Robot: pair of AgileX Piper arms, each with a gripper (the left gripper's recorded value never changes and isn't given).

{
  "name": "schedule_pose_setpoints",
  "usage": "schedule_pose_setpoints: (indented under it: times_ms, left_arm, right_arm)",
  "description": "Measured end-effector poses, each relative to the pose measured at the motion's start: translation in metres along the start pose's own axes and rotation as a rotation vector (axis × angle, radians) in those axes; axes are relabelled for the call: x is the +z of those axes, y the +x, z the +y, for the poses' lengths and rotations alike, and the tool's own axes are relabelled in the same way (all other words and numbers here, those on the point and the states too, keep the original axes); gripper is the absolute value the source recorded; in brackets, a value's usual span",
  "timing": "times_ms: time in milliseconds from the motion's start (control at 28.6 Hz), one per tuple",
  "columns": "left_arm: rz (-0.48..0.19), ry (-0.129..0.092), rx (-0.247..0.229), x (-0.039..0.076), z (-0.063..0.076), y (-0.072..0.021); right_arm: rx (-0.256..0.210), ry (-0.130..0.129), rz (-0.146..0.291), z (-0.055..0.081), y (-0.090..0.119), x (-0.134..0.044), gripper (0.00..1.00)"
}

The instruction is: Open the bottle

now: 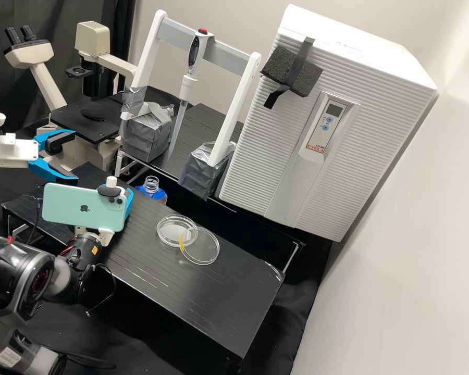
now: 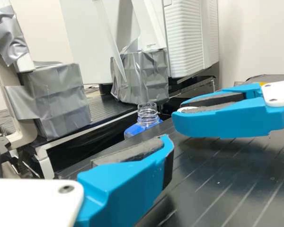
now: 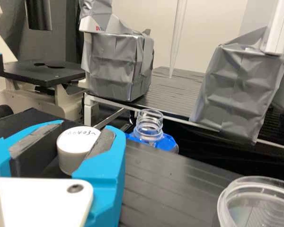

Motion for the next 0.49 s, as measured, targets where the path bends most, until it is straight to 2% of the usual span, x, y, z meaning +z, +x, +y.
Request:
schedule_pose_setpoints:
  times_ms: [350, 384, 489]
  left_arm:
    - [0.0, 0.0, 0.0, 0.0, 0.0, 0.0]
    - [0.0, 0.0, 0.0, 0.0, 0.0, 0.0]
    - [0.0, 0.0, 0.0, 0.0, 0.0, 0.0]
  right_arm:
    - [-0.003, 0.0, -0.002, -0.0005, 0.0003, 0.0005, 0.0]
    - [-0.003, 0.0, -0.002, -0.0005, 0.0003, 0.0005, 1.0]
    - [-0.004, 0.001, 0.0, -0.0009, 0.0003, 0.0, 1.0]
